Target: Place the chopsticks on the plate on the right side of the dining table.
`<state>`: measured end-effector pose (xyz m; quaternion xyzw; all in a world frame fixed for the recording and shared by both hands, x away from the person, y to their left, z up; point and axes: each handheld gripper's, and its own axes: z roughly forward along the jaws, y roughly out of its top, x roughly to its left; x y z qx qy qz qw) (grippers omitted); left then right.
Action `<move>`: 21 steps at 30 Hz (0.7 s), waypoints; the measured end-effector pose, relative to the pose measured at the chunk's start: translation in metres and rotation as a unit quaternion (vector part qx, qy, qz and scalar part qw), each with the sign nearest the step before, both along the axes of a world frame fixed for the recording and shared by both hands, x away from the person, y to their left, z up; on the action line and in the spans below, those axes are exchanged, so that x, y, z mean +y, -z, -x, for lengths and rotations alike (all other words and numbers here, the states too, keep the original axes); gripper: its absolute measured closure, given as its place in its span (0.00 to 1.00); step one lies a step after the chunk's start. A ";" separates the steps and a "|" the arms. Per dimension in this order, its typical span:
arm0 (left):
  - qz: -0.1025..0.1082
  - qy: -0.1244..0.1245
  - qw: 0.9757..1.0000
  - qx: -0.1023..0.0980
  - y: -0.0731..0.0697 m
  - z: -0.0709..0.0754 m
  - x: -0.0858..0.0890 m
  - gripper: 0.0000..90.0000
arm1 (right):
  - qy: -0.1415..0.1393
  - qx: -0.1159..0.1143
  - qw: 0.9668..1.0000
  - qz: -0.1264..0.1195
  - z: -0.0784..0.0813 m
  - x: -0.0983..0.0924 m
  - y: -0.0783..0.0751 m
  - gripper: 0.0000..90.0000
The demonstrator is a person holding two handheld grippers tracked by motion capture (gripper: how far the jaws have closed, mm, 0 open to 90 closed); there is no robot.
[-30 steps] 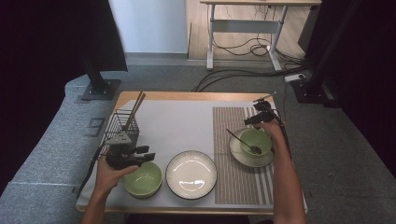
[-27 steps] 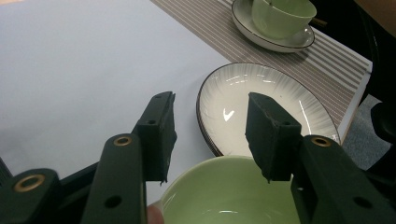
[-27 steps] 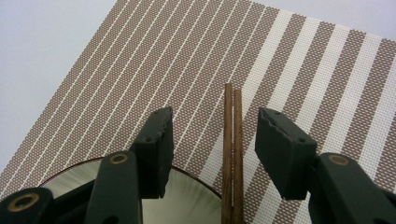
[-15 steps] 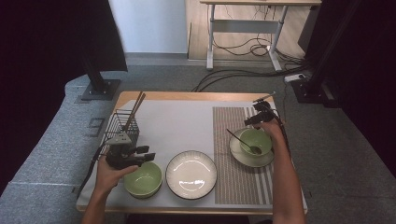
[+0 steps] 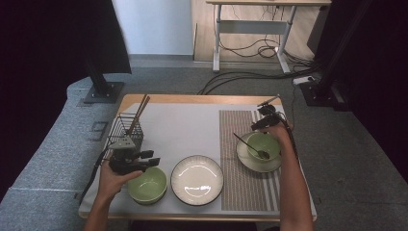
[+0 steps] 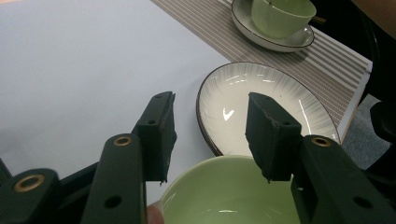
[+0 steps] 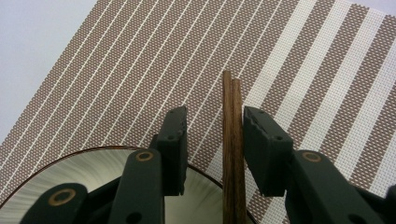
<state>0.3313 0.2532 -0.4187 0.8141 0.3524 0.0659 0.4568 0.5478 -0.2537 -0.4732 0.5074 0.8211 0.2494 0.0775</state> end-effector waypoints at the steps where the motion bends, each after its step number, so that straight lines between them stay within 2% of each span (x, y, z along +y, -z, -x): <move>1: -0.001 0.000 1.000 0.000 0.000 0.000 0.000 0.58 | -0.001 0.000 1.000 0.000 0.000 0.000 0.000 0.69; 13: -0.001 0.001 1.000 0.001 0.000 0.000 0.000 0.58 | -0.002 -0.002 1.000 -0.005 0.002 -0.001 -0.002 0.73; 21: -0.001 0.001 1.000 0.001 0.000 0.000 0.000 0.58 | -0.005 -0.007 1.000 -0.004 0.003 0.000 -0.002 0.80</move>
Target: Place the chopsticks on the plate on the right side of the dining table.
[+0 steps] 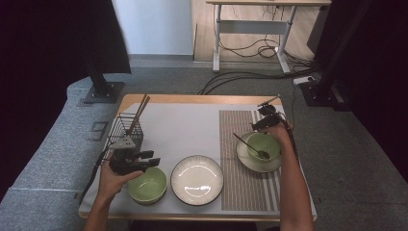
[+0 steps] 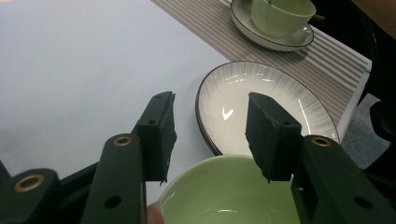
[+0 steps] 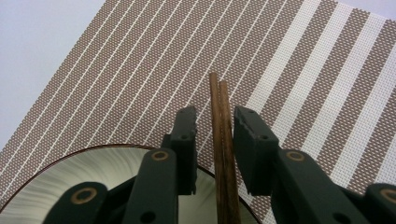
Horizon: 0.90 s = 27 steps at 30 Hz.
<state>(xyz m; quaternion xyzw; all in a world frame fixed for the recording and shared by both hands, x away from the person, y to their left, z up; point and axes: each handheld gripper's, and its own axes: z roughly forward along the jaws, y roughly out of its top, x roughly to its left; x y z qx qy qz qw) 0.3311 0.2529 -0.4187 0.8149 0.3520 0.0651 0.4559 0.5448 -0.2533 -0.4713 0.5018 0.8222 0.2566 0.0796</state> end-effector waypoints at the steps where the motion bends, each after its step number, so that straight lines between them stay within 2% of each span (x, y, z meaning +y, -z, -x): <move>1: 0.000 0.000 1.000 0.000 0.000 0.000 0.000 0.58 | -0.001 -0.001 1.000 0.000 0.000 0.000 0.000 0.81; 9: 0.000 0.000 1.000 0.000 0.000 0.000 0.000 0.58 | -0.013 -0.004 1.000 0.002 0.001 0.001 -0.002 0.88; 27: 0.000 0.001 1.000 0.001 0.000 0.000 0.000 0.58 | -0.035 -0.005 0.999 0.002 0.001 0.009 -0.005 0.91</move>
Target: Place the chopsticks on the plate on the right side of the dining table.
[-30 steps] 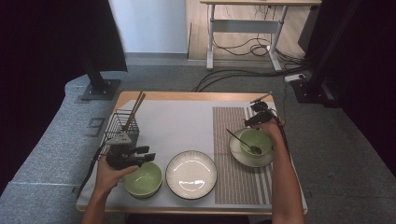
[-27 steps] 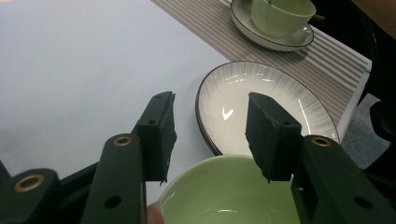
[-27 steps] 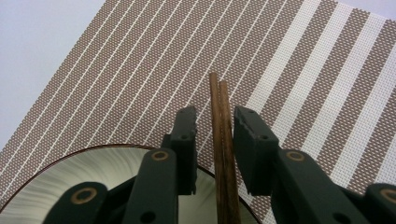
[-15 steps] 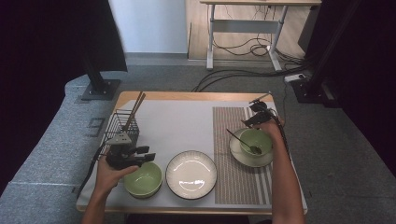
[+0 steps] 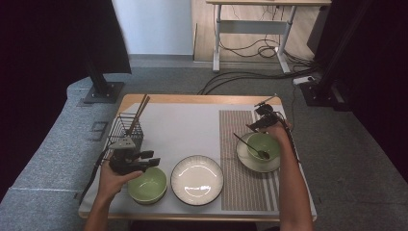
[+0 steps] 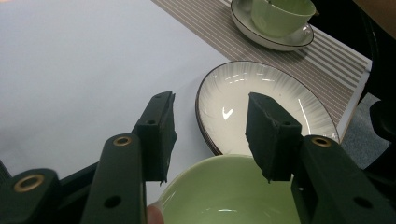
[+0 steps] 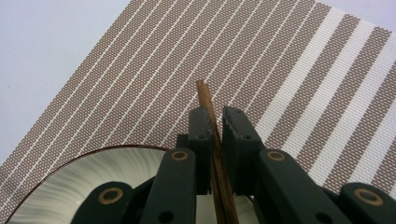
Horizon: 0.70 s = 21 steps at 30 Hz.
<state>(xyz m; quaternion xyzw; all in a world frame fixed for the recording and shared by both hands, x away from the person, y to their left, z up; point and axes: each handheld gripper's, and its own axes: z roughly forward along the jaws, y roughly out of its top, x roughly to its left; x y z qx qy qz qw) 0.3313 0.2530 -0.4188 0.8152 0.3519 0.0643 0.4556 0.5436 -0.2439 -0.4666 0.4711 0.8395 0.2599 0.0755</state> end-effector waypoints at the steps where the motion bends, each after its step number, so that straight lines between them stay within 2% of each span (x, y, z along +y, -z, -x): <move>1: 0.000 0.000 1.000 0.000 0.000 0.000 0.000 0.58 | 0.001 0.000 1.000 -0.001 0.000 0.000 0.000 0.91; 14: 0.000 0.000 1.000 0.000 0.000 0.000 0.000 0.58 | 0.007 0.006 1.000 0.000 -0.001 -0.003 0.002 0.87; 21: 0.000 0.001 1.000 0.000 0.000 0.000 0.000 0.58 | 0.002 0.010 1.000 0.005 -0.001 -0.002 0.005 0.85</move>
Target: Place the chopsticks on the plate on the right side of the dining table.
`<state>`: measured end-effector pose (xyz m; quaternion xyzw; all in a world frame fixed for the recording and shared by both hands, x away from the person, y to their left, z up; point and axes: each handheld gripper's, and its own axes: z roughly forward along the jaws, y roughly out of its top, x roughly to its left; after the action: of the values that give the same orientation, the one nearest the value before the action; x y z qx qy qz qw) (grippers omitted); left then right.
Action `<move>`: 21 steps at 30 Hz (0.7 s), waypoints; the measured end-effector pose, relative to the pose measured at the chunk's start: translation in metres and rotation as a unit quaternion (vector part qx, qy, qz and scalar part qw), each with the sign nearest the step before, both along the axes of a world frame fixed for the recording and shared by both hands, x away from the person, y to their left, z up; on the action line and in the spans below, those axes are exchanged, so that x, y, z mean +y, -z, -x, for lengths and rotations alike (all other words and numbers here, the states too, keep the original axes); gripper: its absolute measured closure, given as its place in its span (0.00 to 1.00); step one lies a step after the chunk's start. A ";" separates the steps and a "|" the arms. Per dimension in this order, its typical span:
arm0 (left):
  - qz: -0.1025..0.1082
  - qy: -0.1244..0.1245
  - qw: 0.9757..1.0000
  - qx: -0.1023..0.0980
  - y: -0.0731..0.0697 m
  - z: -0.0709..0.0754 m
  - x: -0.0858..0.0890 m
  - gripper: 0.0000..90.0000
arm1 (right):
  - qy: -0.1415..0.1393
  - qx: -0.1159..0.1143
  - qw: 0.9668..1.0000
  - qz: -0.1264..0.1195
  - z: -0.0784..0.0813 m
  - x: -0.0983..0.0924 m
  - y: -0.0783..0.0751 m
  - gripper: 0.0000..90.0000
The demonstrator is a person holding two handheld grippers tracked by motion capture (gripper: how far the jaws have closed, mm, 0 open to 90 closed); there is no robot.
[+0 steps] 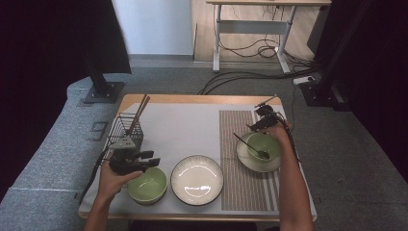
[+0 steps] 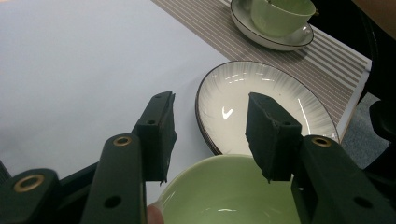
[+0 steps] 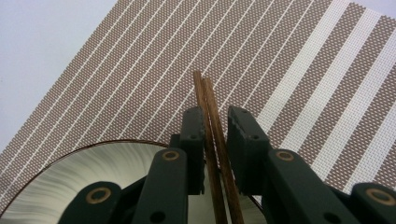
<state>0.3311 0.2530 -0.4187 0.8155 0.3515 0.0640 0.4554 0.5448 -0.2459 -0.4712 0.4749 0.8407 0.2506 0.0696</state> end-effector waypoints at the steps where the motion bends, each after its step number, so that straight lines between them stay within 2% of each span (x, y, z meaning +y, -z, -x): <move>1: 0.000 0.000 1.000 0.000 0.000 0.000 0.000 0.58 | -0.001 0.001 1.000 0.001 0.000 0.000 0.000 0.85; 21: 0.000 0.000 1.000 0.000 0.000 0.000 0.000 0.58 | -0.014 -0.005 1.000 0.003 -0.002 0.004 0.000 0.87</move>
<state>0.3312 0.2530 -0.4187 0.8155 0.3516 0.0639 0.4553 0.5465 -0.2421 -0.4708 0.4613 0.8478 0.2517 0.0715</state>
